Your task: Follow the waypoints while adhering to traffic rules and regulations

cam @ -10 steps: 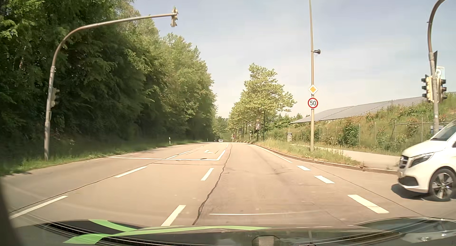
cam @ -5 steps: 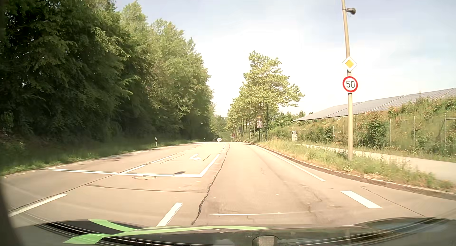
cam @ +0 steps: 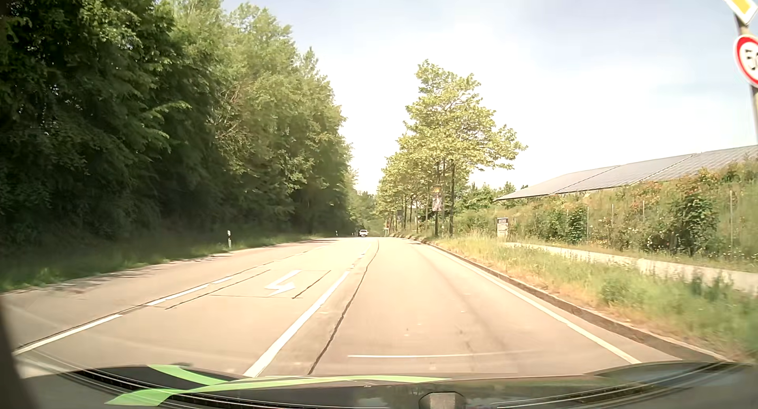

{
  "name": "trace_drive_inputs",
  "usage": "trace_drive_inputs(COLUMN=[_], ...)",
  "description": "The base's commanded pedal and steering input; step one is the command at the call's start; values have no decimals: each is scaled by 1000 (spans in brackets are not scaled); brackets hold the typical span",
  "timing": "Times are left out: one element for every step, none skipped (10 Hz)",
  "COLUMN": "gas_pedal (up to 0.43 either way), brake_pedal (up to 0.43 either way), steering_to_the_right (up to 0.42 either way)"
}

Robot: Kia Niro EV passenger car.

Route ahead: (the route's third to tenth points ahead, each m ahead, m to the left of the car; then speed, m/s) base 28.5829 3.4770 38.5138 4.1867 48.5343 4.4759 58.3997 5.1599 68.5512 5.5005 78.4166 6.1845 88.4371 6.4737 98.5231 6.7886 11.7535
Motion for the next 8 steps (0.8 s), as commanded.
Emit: trace_drive_inputs(gas_pedal=[47,47,47,47,47,47,47,47], brake_pedal=[0,0,0,0,0,0,0,0], steering_to_the_right=[-6,-6,-7,-7,-7,-7,-7,-8])
